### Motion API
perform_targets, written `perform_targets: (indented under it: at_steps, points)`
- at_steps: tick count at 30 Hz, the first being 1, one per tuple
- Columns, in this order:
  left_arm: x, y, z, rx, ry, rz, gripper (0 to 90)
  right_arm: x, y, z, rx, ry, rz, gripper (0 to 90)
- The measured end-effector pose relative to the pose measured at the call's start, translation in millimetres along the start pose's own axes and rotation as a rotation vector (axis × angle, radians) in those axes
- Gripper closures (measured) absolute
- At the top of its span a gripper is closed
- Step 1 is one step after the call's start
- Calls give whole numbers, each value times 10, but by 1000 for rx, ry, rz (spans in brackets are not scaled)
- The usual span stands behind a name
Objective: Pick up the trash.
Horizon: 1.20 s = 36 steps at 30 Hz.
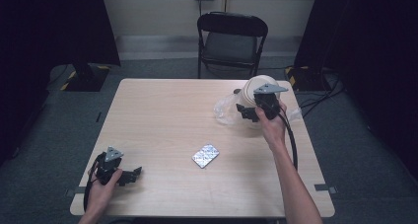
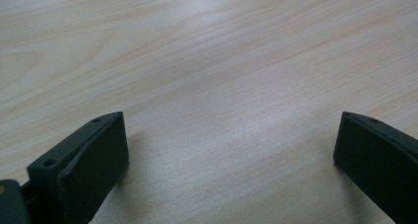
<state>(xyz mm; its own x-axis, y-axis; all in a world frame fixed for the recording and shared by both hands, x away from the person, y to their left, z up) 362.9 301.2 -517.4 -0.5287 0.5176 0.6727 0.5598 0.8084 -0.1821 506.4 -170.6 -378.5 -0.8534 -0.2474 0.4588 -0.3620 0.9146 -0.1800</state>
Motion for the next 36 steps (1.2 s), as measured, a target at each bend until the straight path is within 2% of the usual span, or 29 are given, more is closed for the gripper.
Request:
perform_targets:
  at_steps: [8, 12, 16, 20, 29, 34, 36]
  points:
    - [0, -1, 0, 1, 0, 0, 0, -138, -76, 31, -29, 12, 3, 170]
    - [0, 0, 0, 1, 0, 0, 0, -185, -91, 28, -37, 13, 20, 170]
    - [0, 0, 0, 1, -1, 0, 0, -272, -124, 87, -55, 46, 34, 170]
    - [0, 0, 0, 0, 0, 0, 0, -330, -139, 113, -61, 56, 54, 169]
    - [-1, -1, 0, 1, 0, 0, 0, -402, -97, 120, -30, 71, 120, 154]
    - [0, 0, 0, 0, 0, 0, 0, -375, -109, 119, -54, 74, 117, 151]
    - [0, 0, 0, 1, 0, 0, 0, -336, -114, 107, -74, 62, 94, 151]
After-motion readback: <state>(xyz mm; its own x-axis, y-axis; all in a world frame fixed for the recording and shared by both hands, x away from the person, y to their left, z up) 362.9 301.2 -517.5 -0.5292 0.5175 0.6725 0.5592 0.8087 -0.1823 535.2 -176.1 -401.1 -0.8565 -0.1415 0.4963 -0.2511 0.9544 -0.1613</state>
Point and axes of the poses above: each handheld gripper's, and its own axes: x roughly backward along the jaws, z roughly out of its underside, y roughly to its left, the point moved 2 cm from there along -x, roughly forward along the jaws, and after that the axes turned 14 degrees about z, right-handed, at the moved point
